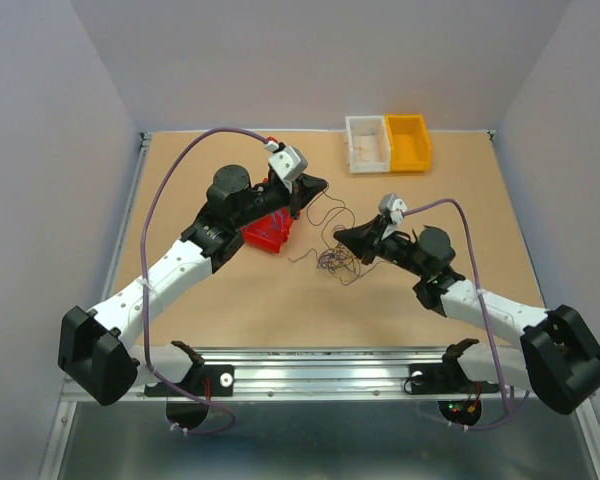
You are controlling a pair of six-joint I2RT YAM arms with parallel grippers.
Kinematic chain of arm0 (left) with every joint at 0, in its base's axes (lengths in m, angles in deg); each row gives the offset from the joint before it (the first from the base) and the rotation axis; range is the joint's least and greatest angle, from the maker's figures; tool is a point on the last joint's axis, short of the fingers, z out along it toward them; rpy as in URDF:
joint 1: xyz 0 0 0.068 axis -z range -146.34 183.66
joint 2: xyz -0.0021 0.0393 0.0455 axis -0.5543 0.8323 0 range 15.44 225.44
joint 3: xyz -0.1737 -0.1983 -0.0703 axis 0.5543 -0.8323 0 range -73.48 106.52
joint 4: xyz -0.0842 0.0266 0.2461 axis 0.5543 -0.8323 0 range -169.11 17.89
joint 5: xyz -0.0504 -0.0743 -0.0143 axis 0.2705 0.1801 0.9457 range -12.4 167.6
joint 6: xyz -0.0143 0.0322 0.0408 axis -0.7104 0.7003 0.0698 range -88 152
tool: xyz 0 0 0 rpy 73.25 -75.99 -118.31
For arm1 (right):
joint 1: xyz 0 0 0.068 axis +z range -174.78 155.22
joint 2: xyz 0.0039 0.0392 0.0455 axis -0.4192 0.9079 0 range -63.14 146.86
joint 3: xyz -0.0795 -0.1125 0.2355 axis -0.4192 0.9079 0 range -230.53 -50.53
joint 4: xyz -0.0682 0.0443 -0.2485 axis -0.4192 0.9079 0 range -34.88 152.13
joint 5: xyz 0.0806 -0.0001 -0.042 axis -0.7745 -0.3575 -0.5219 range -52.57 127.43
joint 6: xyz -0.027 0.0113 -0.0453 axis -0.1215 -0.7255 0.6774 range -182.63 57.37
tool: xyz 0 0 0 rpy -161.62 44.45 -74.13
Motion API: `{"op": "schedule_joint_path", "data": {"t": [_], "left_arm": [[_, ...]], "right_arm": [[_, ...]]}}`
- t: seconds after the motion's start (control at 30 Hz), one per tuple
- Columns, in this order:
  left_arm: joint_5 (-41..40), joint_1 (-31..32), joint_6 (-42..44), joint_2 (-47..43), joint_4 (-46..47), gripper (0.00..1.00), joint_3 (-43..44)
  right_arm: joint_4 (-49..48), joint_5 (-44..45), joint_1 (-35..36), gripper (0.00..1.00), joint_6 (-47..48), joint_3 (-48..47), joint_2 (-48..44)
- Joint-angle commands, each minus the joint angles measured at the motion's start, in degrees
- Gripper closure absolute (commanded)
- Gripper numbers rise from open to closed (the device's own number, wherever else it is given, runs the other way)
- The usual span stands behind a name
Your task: Untangle the cables
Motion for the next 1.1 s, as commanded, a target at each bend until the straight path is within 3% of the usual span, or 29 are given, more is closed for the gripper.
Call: {"op": "schedule_joint_path", "data": {"t": [0.0, 0.33, 0.53, 0.67, 0.83, 1.07], "left_arm": [[6.0, 0.2, -1.3, 1.0, -0.1, 1.0, 2.6], [8.4, 0.5, -2.2, 0.5, -0.4, 1.0, 2.5], [9.0, 0.4, -2.2, 0.6, -0.5, 1.0, 2.4], [8.7, 0.5, -2.2, 0.3, -0.5, 1.0, 2.4], [6.8, 0.5, -2.2, -0.5, 0.3, 1.0, 1.5], [5.4, 0.5, -2.4, -1.2, 0.5, 1.0, 1.1]], "right_arm": [[-0.5, 6.1, 0.3, 0.96, 1.7, -5.4, 5.0], [-0.9, 8.4, 0.3, 0.92, 0.2, -11.2, 15.0], [-2.2, 10.1, 0.3, 0.73, -1.0, -12.5, 17.8], [-2.3, 11.7, 0.4, 0.69, -1.1, -12.8, 18.8], [-2.5, 12.9, 0.3, 0.52, -1.2, -12.6, 18.8], [-2.5, 12.9, 0.3, 0.51, -1.0, -12.6, 19.1]]}}
